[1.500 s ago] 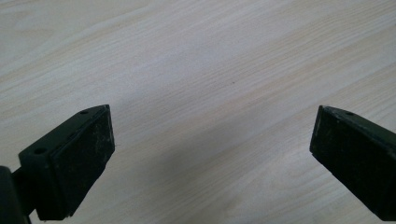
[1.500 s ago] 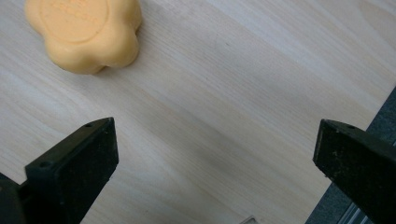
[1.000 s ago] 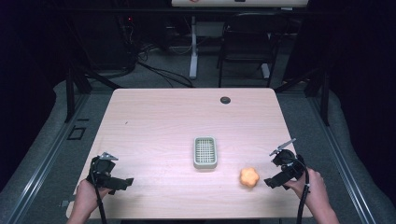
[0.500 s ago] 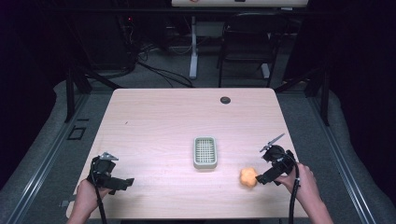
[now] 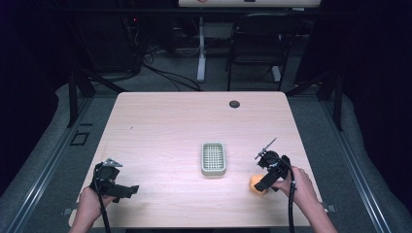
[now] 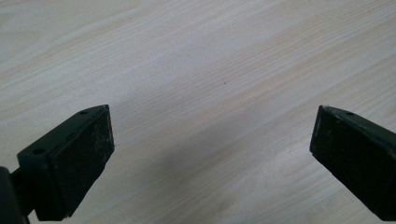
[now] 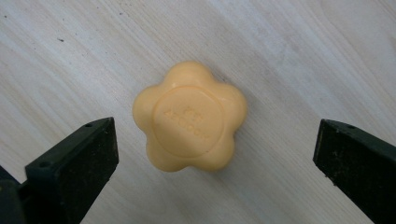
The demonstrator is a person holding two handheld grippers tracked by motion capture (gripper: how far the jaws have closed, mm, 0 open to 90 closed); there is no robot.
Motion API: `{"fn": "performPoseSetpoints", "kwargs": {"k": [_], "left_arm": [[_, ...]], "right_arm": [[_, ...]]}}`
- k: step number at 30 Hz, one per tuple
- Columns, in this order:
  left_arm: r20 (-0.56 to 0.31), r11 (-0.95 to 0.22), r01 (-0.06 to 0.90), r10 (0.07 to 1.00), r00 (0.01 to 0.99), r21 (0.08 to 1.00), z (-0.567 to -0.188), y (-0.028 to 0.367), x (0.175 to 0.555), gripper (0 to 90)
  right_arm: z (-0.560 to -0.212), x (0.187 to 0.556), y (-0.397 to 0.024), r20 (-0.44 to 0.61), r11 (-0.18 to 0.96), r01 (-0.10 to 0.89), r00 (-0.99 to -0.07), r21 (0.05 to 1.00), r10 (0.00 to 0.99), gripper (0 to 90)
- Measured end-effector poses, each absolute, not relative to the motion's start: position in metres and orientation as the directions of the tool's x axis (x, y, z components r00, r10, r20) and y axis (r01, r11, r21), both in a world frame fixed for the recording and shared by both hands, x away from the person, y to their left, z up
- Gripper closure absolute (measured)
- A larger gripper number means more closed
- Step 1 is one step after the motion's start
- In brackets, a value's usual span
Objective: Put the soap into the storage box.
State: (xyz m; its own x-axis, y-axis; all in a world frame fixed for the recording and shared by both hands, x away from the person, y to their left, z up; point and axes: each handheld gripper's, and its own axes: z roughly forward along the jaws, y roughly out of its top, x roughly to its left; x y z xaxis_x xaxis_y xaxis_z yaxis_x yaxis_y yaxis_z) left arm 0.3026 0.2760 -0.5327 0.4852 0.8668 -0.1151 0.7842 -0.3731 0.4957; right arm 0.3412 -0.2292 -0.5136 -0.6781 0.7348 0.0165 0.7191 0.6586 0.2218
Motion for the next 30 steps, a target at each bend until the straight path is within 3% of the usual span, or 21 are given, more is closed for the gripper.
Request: {"fn": "performPoseSetpoints", "kwargs": {"k": [7, 18, 30], "left_arm": [[-0.119, -0.372, 0.785, 0.866, 0.486, 0.495, -0.533, 0.277, 0.303, 0.0], [-0.121, -0.372, 0.786, 0.866, 0.486, 0.494, -0.532, 0.277, 0.302, 0.0], [-0.119, -0.375, 0.785, 0.865, 0.488, 0.492, -0.533, 0.277, 0.302, 0.0]], "right_arm": [[-0.522, 0.341, -0.223, 0.01, 0.669, 0.715, -0.685, 0.204, 0.729, 0.0], [-0.528, 0.34, -0.217, -0.013, 0.676, 0.709, -0.688, 0.199, 0.726, 13.2], [-0.534, 0.34, -0.212, -0.026, 0.68, 0.712, -0.687, 0.175, 0.726, 13.6]]}}
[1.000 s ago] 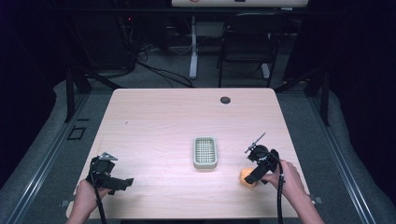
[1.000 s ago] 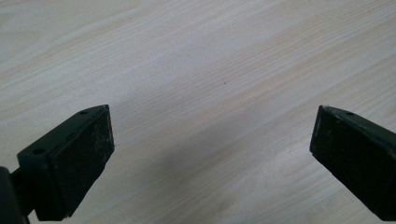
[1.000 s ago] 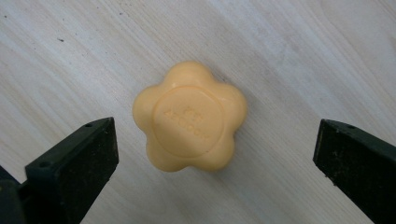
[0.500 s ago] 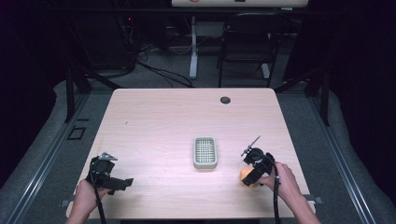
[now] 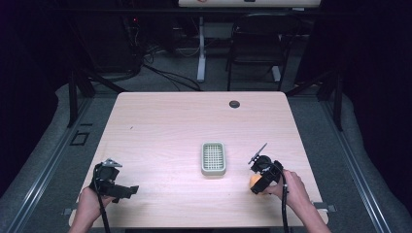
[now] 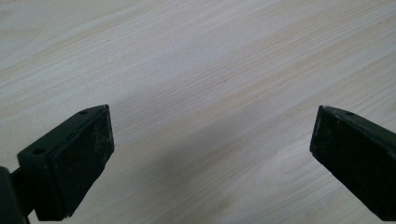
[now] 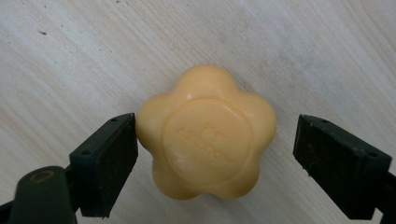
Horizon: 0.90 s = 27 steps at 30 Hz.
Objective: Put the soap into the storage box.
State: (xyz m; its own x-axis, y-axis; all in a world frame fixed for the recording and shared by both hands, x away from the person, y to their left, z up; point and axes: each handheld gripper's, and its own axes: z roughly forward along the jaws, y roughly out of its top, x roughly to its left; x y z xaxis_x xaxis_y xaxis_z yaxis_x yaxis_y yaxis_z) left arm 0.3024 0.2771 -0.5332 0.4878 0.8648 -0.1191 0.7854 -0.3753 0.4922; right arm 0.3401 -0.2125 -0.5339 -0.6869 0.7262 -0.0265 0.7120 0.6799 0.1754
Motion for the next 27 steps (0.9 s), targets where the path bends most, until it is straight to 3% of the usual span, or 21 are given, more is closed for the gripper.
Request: {"fn": "performPoseSetpoints", "kwargs": {"k": [5, 9, 13, 27], "left_arm": [[-0.12, -0.377, 0.788, 0.865, 0.488, 0.487, -0.5337, 0.2766, 0.3029, 0.0], [-0.12, -0.377, 0.788, 0.865, 0.488, 0.487, -0.5334, 0.2769, 0.3024, 0.0], [-0.117, -0.378, 0.787, 0.865, 0.488, 0.488, -0.5338, 0.2765, 0.3021, 0.0], [-0.11, -0.382, 0.78, 0.863, 0.492, 0.495, -0.5323, 0.2752, 0.3012, 0.0]], "right_arm": [[-0.5383, 0.3399, -0.2091, -0.04, 0.691, 0.706, -0.694, 0.155, 0.718, 16.3], [-0.5415, 0.3388, -0.2063, -0.031, 0.696, 0.703, -0.7, 0.15, 0.714, 23.8], [-0.5404, 0.3388, -0.2044, -0.054, 0.711, 0.691, -0.711, 0.129, 0.701, 24.2], [-0.5378, 0.335, -0.2089, -0.038, 0.686, 0.703, -0.693, 0.188, 0.72, 24.7]]}}
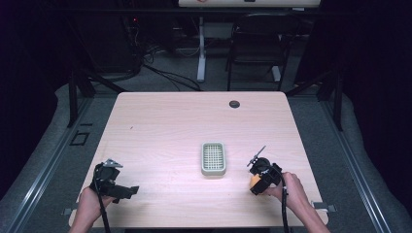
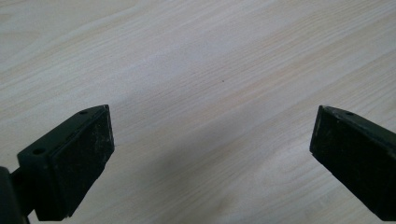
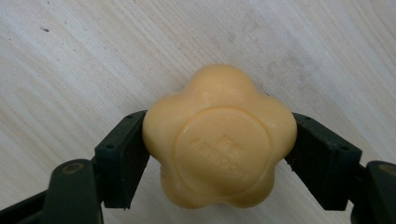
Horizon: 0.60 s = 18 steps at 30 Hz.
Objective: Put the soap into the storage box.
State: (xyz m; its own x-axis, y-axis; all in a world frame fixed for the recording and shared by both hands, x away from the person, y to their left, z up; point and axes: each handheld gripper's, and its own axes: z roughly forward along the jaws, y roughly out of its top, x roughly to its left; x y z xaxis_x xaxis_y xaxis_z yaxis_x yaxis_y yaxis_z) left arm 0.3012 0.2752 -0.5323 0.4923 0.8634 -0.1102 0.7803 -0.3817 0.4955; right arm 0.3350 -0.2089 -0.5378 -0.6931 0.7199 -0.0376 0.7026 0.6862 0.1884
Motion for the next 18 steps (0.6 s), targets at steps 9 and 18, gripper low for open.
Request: {"fn": "performPoseSetpoints", "kwargs": {"k": [9, 18], "left_arm": [[-0.112, -0.381, 0.78, 0.863, 0.493, 0.496, -0.533, 0.277, 0.302, 0.0], [-0.11, -0.384, 0.778, 0.862, 0.496, 0.498, -0.532, 0.277, 0.302, 0.0]], "right_arm": [[-0.526, 0.335, -0.211, -0.02, 0.677, 0.701, -0.691, 0.222, 0.722, 24.8], [-0.517, 0.336, -0.217, -0.011, 0.659, 0.707, -0.68, 0.256, 0.733, 24.8]]}}
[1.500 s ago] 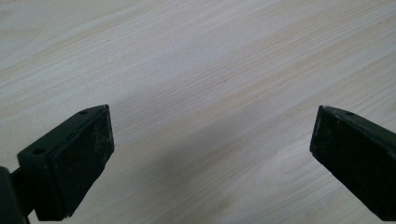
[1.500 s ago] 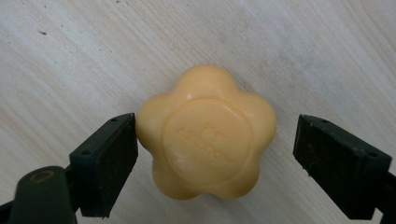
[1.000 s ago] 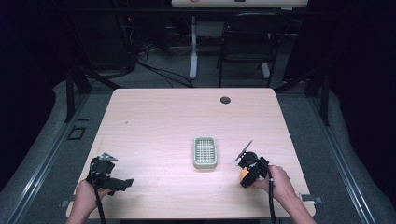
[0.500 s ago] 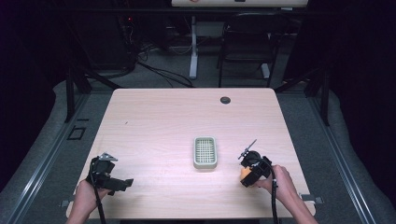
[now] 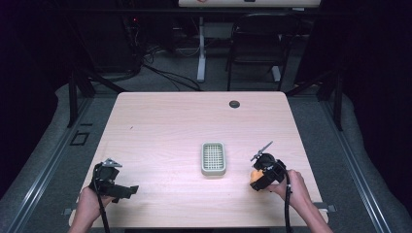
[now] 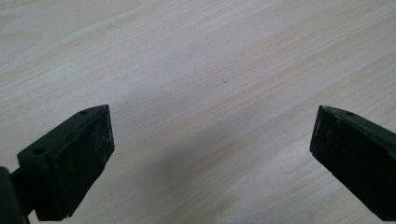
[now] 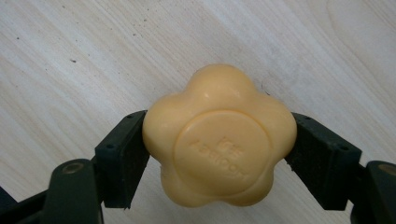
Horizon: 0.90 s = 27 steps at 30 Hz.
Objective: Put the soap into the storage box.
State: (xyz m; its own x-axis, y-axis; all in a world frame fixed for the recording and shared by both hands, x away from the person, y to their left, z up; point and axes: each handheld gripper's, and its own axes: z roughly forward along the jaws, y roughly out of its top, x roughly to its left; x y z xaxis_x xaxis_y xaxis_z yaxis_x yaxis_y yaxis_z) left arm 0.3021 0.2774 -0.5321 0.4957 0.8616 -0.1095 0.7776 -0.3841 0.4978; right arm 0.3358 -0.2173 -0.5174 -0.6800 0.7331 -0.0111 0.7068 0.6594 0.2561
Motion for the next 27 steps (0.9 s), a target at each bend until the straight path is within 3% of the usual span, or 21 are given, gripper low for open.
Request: {"fn": "performPoseSetpoints", "kwargs": {"k": [27], "left_arm": [[-0.113, -0.378, 0.777, 0.863, 0.493, 0.503, -0.532, 0.277, 0.302, 0.0]], "right_arm": [[-0.504, 0.336, -0.223, -0.016, 0.624, 0.708, -0.656, 0.33, 0.754, 24.8]]}}
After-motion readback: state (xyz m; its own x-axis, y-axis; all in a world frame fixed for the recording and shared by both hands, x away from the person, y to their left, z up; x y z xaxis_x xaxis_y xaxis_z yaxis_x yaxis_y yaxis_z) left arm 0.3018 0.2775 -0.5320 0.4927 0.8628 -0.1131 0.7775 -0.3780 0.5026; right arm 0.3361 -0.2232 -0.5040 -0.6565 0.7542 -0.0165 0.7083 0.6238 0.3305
